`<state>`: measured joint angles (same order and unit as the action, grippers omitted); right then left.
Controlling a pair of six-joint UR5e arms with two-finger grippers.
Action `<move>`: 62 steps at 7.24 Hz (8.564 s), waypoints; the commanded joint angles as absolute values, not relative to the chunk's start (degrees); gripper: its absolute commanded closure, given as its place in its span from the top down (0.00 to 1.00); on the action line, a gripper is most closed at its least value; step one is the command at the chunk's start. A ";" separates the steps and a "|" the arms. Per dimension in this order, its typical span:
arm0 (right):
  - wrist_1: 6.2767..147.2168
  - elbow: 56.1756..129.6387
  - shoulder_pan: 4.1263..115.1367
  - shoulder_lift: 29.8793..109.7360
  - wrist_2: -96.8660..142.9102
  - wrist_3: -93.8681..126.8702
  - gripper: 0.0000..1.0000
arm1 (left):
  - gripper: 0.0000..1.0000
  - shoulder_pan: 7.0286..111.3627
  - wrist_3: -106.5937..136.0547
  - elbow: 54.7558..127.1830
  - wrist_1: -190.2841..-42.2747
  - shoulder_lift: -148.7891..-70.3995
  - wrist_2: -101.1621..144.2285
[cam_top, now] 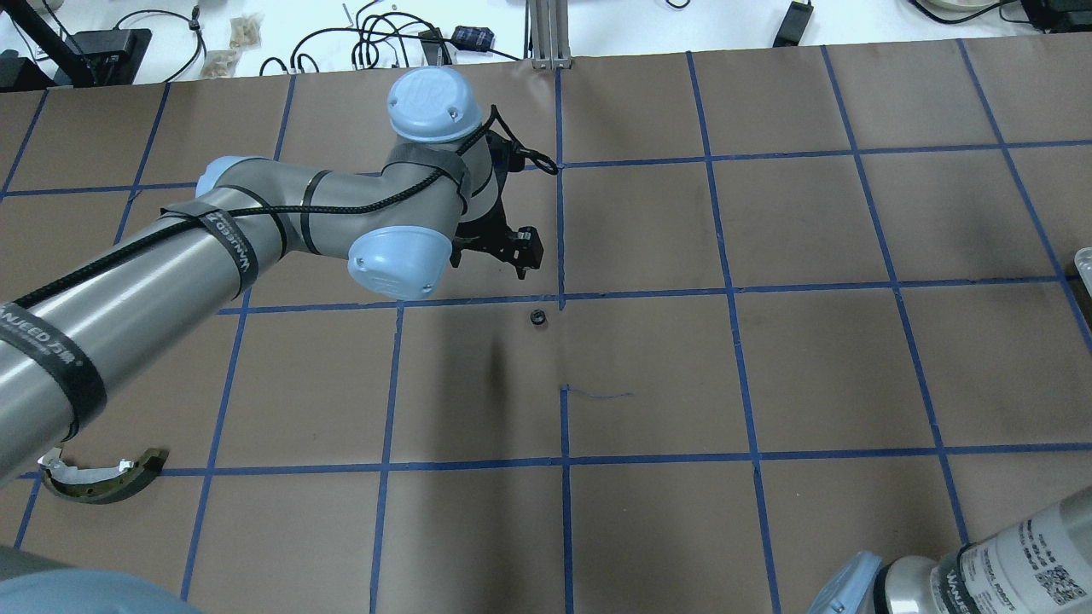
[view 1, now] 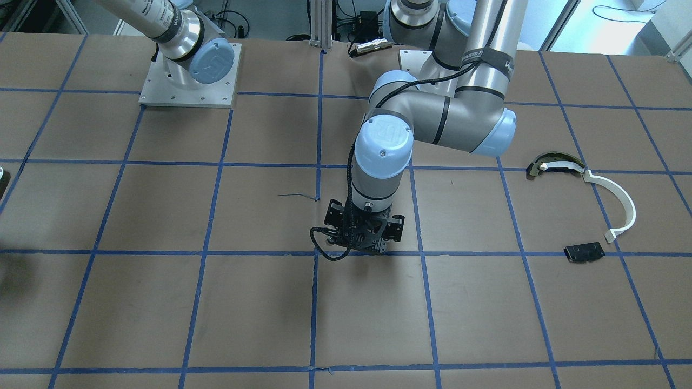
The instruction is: Place bearing gear from tray to pile
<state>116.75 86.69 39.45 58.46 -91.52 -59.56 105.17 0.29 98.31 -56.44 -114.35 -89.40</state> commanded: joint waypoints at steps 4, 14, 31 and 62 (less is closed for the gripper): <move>120.67 87.45 39.02 54.67 -90.09 -60.91 0.89 | 1.00 108.54 0.18 98.35 -53.35 -120.14 -89.12; 120.50 86.75 39.55 53.44 -90.18 -59.33 0.16 | 0.00 108.99 -0.53 98.00 -53.79 -122.08 -85.43; 130.16 97.71 111.80 60.46 -78.57 42.55 1.00 | 0.00 52.75 -29.78 101.69 -68.30 -113.72 -92.98; 93.69 87.80 87.54 89.38 -90.88 3.78 1.00 | 1.00 107.39 -5.09 100.46 -50.20 -117.94 -87.36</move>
<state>93.69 87.80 87.54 89.38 -90.85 3.78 105.81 -4.89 100.34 -51.94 -116.61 -87.39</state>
